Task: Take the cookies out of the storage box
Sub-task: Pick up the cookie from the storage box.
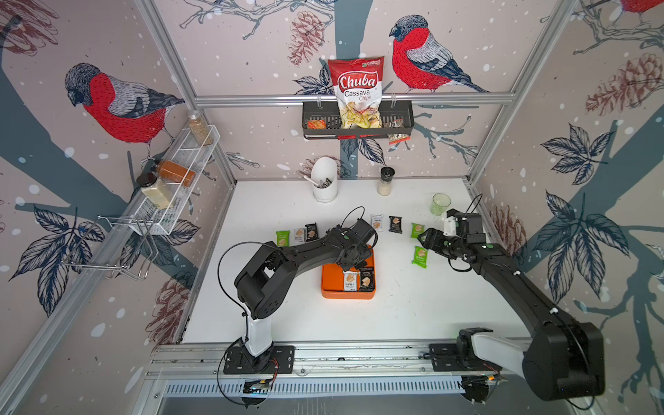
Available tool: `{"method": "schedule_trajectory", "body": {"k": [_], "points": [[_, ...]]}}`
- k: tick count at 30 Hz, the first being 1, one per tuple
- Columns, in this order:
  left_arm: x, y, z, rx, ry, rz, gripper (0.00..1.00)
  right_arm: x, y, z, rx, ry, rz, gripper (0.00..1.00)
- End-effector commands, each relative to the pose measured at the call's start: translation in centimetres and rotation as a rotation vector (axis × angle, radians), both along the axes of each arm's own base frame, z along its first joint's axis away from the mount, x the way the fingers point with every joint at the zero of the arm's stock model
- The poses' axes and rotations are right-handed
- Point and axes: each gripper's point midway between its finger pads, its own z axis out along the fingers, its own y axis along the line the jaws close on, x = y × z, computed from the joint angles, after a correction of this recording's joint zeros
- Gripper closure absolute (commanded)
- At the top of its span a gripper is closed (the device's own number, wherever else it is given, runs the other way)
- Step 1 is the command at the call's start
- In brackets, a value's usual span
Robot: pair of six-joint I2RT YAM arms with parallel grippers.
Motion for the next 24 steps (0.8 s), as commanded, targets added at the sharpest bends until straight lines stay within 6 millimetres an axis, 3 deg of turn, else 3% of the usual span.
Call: {"method": "schedule_trajectory", "body": {"k": [1,15,24], "points": [[-1.1,1.1,-0.9,0.064,0.056,-0.015,0.29,0.6,-0.4,0.9,-0.017,-0.056,-0.01,0.28],[0.0,0.3,-2.8,0.159,0.097,-0.073,0.29,0.5,-0.4,0.9,-0.009,-0.061,-0.012,0.27],[0.5,1.6,-3.4,0.228,0.1,-0.079,0.29,0.7,-0.4,0.8,-0.011,-0.059,-0.012,0.27]]}}
